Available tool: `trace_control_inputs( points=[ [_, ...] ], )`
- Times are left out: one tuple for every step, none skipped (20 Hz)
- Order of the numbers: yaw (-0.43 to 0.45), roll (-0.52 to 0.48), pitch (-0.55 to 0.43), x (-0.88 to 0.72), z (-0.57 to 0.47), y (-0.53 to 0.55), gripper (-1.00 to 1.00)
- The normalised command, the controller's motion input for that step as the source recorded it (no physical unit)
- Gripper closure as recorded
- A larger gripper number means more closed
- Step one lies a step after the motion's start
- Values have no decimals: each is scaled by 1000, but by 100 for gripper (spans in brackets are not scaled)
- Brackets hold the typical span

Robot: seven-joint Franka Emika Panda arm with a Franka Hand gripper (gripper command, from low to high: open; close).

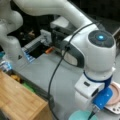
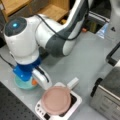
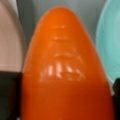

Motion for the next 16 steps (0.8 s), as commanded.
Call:
trace_control_inputs(
  points=[
    [-27,-173,-82,-289,-77,361,100],
    [-31,-176,-83,-291,-75,317,100],
    [-39,-180,-91,-289,-78,283,100],
    [-47,-188,-94,-284,-84,258,100],
    [-53,-211,-91,-280,-89,251,100],
    [-57,-229,-87,-280,-95,254,100],
    [-59,-240,-82,-281,-102,274,100],
    [-60,-248,-77,-280,-112,305,100],
    [-61,-255,-78,-278,-123,339,100],
    [-59,-264,-79,-275,-133,386,100],
    [-59,-275,-77,-272,-141,436,100],
    [-59,-283,-78,-268,-143,467,100],
    [-60,-288,-84,-262,-147,487,100],
    [-57,-296,-93,-254,-151,493,100],
    [-54,-309,-100,-240,-152,462,100],
    [-53,-325,-104,-227,-160,442,100]
  ],
)
